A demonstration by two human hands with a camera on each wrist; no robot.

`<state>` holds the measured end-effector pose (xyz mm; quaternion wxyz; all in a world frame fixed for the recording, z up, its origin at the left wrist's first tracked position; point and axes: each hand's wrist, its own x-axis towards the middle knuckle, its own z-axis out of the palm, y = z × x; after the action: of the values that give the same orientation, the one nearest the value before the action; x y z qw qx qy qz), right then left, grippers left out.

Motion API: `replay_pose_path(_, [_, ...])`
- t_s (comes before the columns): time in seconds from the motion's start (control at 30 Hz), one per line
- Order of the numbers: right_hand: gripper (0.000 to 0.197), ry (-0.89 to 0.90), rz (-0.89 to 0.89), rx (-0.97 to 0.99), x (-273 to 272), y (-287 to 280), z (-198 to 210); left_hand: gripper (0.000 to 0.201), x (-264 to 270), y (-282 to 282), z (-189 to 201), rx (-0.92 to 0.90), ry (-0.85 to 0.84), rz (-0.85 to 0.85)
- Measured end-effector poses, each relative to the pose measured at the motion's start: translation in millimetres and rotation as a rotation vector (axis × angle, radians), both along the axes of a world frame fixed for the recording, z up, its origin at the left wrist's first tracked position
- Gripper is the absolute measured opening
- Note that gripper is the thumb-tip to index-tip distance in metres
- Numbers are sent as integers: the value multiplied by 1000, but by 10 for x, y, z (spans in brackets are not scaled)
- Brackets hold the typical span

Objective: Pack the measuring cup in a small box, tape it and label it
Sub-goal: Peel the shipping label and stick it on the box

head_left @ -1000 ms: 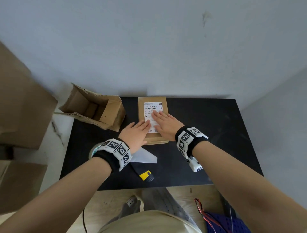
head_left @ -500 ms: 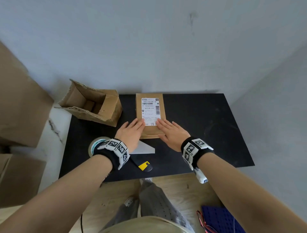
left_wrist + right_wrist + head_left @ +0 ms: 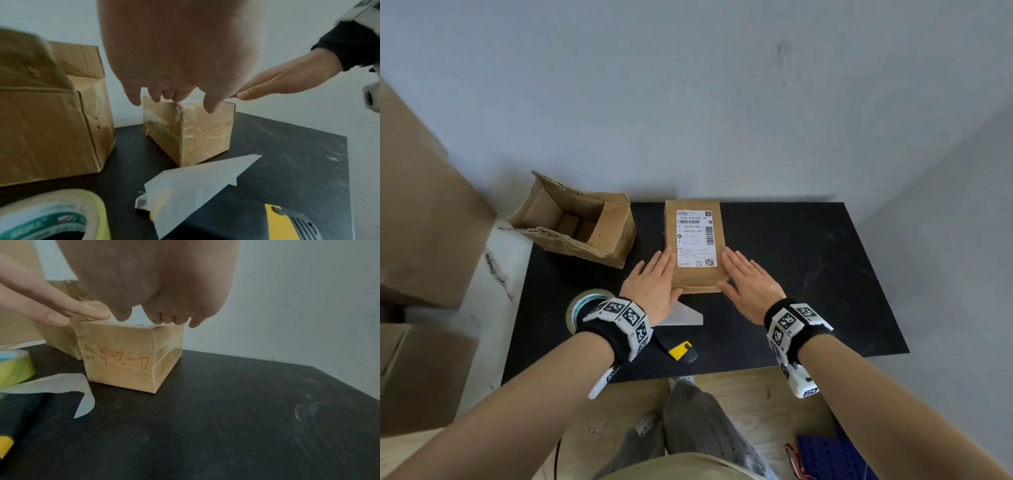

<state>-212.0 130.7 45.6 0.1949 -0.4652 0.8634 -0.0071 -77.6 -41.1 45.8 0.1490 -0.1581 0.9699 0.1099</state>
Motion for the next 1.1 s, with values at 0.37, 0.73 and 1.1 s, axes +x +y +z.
replay_pose_path(0.37, [67,93,132,-174,-81,9,-104,64,103,-111,-83,31,64,-158])
replay_pose_path(0.73, [45,-21,139,-292,-101,-62,-83,64,82,-242,-58,15,-12,-184])
replay_pose_path(1.1, [54,2,52,-189,61,-259,-66,65,9,-125,-21,-91,47,-191])
